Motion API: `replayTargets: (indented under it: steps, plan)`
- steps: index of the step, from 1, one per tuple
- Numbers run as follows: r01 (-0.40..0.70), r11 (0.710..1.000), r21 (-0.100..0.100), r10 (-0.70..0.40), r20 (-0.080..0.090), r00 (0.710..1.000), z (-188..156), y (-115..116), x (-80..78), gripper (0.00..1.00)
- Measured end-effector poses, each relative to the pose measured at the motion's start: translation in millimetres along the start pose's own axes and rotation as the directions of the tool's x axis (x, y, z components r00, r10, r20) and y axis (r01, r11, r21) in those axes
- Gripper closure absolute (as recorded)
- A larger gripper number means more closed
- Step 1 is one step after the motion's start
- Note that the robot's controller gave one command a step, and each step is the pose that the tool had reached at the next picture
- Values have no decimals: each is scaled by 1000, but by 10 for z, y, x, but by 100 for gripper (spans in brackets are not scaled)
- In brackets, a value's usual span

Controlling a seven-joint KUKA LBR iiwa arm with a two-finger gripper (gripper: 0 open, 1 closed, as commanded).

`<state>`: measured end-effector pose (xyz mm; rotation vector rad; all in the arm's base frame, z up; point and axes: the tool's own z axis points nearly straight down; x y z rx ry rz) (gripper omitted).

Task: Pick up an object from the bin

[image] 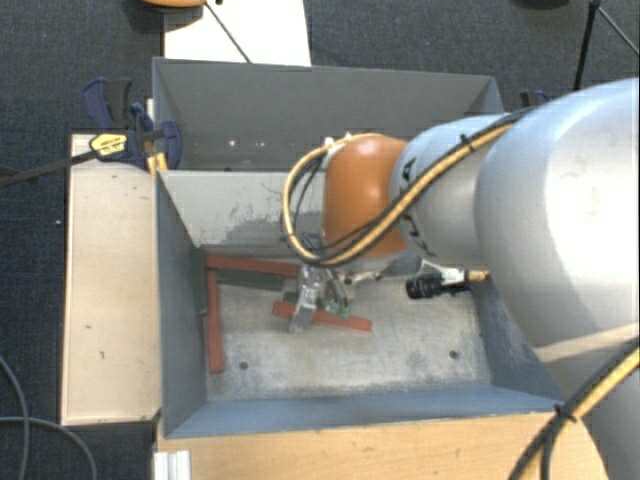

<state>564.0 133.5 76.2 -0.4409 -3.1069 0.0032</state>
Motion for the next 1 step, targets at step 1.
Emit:
replayTargets:
  steps: [1]
  plan:
    - [0,1000,2,0,-5,1000,-203,-7,15,100]
